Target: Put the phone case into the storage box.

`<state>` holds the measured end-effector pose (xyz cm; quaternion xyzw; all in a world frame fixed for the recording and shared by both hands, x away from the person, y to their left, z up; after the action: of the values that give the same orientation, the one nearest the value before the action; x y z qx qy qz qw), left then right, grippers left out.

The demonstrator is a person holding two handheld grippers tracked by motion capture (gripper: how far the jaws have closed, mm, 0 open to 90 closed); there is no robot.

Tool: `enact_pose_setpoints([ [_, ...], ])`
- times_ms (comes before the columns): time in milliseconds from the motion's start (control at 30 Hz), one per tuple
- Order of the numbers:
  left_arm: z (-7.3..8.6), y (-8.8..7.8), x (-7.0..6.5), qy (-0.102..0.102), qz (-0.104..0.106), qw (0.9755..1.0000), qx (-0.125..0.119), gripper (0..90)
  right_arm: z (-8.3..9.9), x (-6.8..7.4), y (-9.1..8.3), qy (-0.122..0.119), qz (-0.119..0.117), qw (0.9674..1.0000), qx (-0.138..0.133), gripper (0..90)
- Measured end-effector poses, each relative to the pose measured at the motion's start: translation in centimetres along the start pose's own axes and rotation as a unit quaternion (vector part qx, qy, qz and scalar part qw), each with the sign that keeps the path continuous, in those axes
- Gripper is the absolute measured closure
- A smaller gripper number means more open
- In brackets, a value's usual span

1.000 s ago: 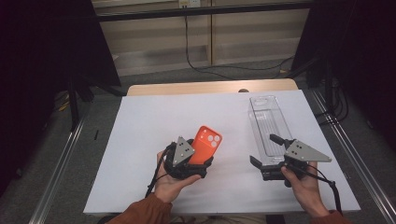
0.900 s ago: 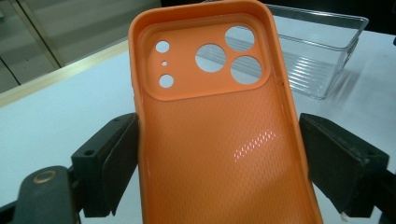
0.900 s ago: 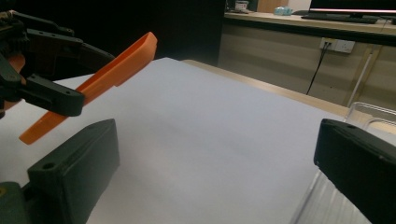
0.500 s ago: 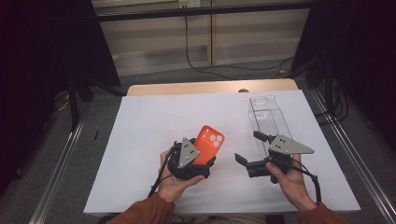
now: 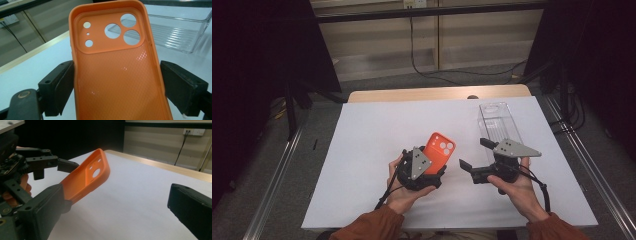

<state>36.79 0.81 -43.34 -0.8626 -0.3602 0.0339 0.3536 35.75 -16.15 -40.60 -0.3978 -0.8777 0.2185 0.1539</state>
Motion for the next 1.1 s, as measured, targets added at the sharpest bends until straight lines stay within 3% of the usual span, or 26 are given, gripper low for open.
enact_pose_setpoints([
  [300, 0.1, 0.3, -0.2, 0.008, -0.012, 0.9999, 0.005, 15.0, -0.7, 0.4, 1.1, 0.032, -0.002, 0.9991, 0.028, 4.2],
  [433, 0.0, 0.3, 0.1, 0.008, -0.014, 0.9999, -0.002, 14.9, -0.6, 0.5, 1.5, 0.043, -0.016, 0.9963, 0.072, 7.1],
  [600, 0.0, 0.3, -0.2, 0.012, -0.019, 0.9997, -0.008, 15.0, -0.4, 0.8, 1.8, 0.058, -0.045, 0.9901, 0.12, 6.6],
  [667, -0.1, 0.2, -0.3, 0.014, -0.021, 0.9997, -0.009, 15.0, -0.7, 0.9, 1.6, 0.064, -0.051, 0.989, 0.123, 6.6],
  [867, 0.3, 0.2, -0.5, 0.014, -0.026, 0.9995, -0.01, 15.0, -1.6, 0.6, 1.4, 0.065, -0.024, 0.9907, 0.117, 5.9],
  [1100, 0.4, 0.2, -0.9, 0.025, -0.037, 0.9989, -0.013, 15.0, -1.6, 0.9, 1.8, 0.064, -0.028, 0.9876, 0.141, 12.3],
])
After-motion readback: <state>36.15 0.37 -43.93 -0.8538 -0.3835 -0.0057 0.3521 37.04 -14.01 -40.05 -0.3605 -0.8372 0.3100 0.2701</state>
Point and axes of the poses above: each handheld gripper's, and its own axes: y roughly forward along the jaws, z roughly out of its underside, x roughly to its left, the point moved 7 cm from there along y, roughly forward along the jaws, and after that the axes turned 15 degrees about x, right-handed, at the moved point
